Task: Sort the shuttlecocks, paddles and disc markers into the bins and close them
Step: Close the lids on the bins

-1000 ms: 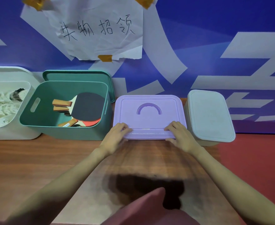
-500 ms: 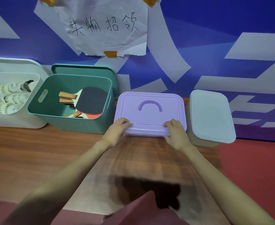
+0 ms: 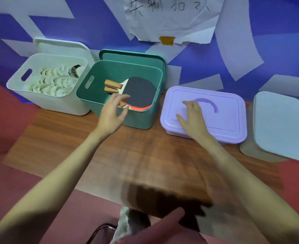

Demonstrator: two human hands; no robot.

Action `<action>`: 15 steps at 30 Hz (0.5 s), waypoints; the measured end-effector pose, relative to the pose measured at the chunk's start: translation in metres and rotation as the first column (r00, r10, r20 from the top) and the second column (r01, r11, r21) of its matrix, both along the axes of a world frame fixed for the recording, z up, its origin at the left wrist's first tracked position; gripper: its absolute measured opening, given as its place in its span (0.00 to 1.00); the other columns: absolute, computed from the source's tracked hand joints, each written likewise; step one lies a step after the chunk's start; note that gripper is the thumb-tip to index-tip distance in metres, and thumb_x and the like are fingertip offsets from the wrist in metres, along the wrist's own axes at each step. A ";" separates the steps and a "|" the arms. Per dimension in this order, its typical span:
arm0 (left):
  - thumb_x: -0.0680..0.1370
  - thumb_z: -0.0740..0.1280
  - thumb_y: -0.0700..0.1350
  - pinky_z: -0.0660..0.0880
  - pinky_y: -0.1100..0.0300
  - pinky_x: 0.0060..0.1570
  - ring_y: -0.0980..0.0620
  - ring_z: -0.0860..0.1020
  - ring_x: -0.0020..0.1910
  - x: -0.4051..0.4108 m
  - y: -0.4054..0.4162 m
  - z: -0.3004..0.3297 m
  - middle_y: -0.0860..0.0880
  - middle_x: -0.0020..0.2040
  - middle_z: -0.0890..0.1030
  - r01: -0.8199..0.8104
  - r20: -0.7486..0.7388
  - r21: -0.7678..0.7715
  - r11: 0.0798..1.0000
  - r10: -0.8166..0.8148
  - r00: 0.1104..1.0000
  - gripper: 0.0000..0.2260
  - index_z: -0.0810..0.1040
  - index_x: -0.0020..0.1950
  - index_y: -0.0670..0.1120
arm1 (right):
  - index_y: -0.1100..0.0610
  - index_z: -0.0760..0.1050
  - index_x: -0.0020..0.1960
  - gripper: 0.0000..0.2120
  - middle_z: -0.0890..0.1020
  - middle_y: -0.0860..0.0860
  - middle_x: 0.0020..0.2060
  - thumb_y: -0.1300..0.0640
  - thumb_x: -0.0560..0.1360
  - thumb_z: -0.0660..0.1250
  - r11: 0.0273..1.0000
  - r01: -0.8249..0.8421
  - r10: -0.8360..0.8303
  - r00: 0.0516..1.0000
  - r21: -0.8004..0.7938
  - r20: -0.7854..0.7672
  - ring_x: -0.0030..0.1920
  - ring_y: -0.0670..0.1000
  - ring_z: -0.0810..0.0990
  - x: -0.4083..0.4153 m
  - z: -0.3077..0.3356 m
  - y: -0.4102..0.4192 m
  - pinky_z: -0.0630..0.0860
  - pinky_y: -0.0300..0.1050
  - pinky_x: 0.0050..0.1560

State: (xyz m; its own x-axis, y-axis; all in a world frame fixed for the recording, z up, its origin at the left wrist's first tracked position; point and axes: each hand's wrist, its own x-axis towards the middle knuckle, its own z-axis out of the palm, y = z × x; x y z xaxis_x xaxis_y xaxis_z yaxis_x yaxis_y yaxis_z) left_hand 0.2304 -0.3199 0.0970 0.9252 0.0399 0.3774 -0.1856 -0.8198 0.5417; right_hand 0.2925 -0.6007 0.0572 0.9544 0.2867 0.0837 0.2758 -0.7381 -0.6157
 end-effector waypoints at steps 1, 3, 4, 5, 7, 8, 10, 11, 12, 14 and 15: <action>0.75 0.66 0.38 0.71 0.61 0.54 0.54 0.76 0.52 0.009 0.017 0.004 0.46 0.55 0.77 -0.014 0.009 0.000 1.000 0.014 1.000 0.13 0.77 0.60 0.42 | 0.65 0.64 0.70 0.26 0.68 0.62 0.65 0.57 0.76 0.66 1.000 0.002 -0.002 1.000 -0.003 0.012 0.66 0.62 0.65 0.005 0.002 0.014 0.61 0.51 0.67; 0.74 0.67 0.38 0.70 0.64 0.53 0.56 0.75 0.51 0.030 0.051 0.008 0.45 0.53 0.77 -0.038 0.010 -0.006 0.999 0.038 0.999 0.14 0.78 0.60 0.41 | 0.65 0.63 0.70 0.27 0.68 0.63 0.66 0.56 0.76 0.65 1.000 0.017 -0.016 0.999 -0.009 0.045 0.67 0.62 0.65 0.017 0.006 0.043 0.60 0.51 0.68; 0.74 0.67 0.37 0.70 0.63 0.54 0.54 0.75 0.51 0.040 0.068 0.008 0.44 0.53 0.78 -0.047 -0.005 -0.012 0.999 0.047 0.999 0.14 0.78 0.60 0.41 | 0.65 0.62 0.71 0.27 0.67 0.62 0.67 0.56 0.77 0.65 0.999 0.039 -0.038 0.998 -0.009 0.051 0.67 0.62 0.65 0.024 0.009 0.057 0.59 0.51 0.68; 0.74 0.67 0.37 0.71 0.60 0.54 0.51 0.76 0.52 0.050 0.087 0.007 0.43 0.53 0.78 -0.052 -0.027 -0.014 0.999 0.052 0.998 0.14 0.77 0.60 0.41 | 0.65 0.62 0.71 0.27 0.67 0.62 0.67 0.55 0.77 0.65 0.997 0.071 -0.071 0.996 0.001 0.045 0.68 0.62 0.64 0.029 0.012 0.072 0.59 0.50 0.68; 0.74 0.68 0.38 0.71 0.57 0.57 0.47 0.77 0.54 0.067 0.121 0.006 0.42 0.55 0.77 -0.050 -0.074 -0.017 0.999 0.049 0.996 0.15 0.76 0.61 0.40 | 0.64 0.61 0.71 0.27 0.66 0.62 0.67 0.56 0.77 0.65 0.992 0.123 -0.123 0.992 0.026 0.020 0.68 0.61 0.64 0.042 0.017 0.103 0.59 0.50 0.68; 0.75 0.68 0.38 0.70 0.57 0.57 0.45 0.76 0.55 0.075 0.138 0.005 0.41 0.56 0.77 -0.042 -0.095 -0.013 0.999 0.041 0.995 0.16 0.76 0.62 0.40 | 0.64 0.61 0.72 0.28 0.66 0.62 0.67 0.56 0.77 0.65 0.990 0.140 -0.141 0.990 0.028 0.019 0.68 0.61 0.64 0.049 0.019 0.117 0.60 0.50 0.68; 0.75 0.68 0.37 0.68 0.59 0.58 0.44 0.76 0.57 0.091 0.167 0.006 0.40 0.57 0.77 -0.038 -0.120 0.001 0.999 0.038 0.992 0.16 0.75 0.63 0.39 | 0.64 0.59 0.73 0.29 0.65 0.61 0.68 0.56 0.77 0.64 0.988 0.154 -0.155 0.988 0.014 0.025 0.69 0.60 0.63 0.064 0.022 0.143 0.59 0.49 0.70; 0.75 0.68 0.37 0.68 0.60 0.57 0.44 0.76 0.57 0.099 0.180 0.007 0.39 0.57 0.77 -0.036 -0.128 0.009 0.999 0.037 0.991 0.16 0.75 0.63 0.39 | 0.64 0.58 0.73 0.29 0.64 0.61 0.70 0.55 0.77 0.64 0.987 0.162 -0.162 0.987 0.009 0.025 0.71 0.59 0.62 0.071 0.024 0.153 0.58 0.49 0.71; 0.75 0.67 0.37 0.67 0.61 0.58 0.44 0.75 0.58 0.108 0.191 0.007 0.39 0.58 0.77 -0.032 -0.142 0.014 0.999 0.034 0.989 0.17 0.75 0.63 0.39 | 0.64 0.57 0.74 0.29 0.63 0.61 0.71 0.55 0.78 0.63 0.985 0.172 -0.172 0.985 0.002 0.028 0.72 0.59 0.61 0.077 0.026 0.162 0.57 0.49 0.72; 0.76 0.67 0.39 0.67 0.58 0.60 0.44 0.74 0.60 0.131 0.210 0.009 0.40 0.59 0.76 -0.013 -0.179 0.030 0.999 0.018 0.984 0.17 0.73 0.65 0.40 | 0.63 0.57 0.74 0.29 0.61 0.60 0.72 0.55 0.78 0.63 0.981 0.195 -0.194 0.980 -0.022 0.037 0.72 0.59 0.60 0.092 0.028 0.174 0.57 0.51 0.73; 0.76 0.67 0.40 0.66 0.57 0.61 0.44 0.73 0.61 0.143 0.218 0.010 0.40 0.60 0.75 0.005 -0.202 0.039 0.999 0.003 0.979 0.18 0.73 0.65 0.40 | 0.62 0.57 0.74 0.29 0.61 0.60 0.72 0.55 0.78 0.63 0.978 0.206 -0.204 0.978 -0.039 0.038 0.72 0.60 0.60 0.100 0.029 0.178 0.57 0.53 0.73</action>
State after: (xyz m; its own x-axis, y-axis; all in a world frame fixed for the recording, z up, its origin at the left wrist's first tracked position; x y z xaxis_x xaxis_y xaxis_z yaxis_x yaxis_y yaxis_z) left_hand 0.3733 -0.1023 0.1066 0.9825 0.0276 0.1844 -0.0769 -0.8409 0.5356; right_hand 0.3924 -0.4227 0.0858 0.9901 0.0893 0.1084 0.1358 -0.8061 -0.5759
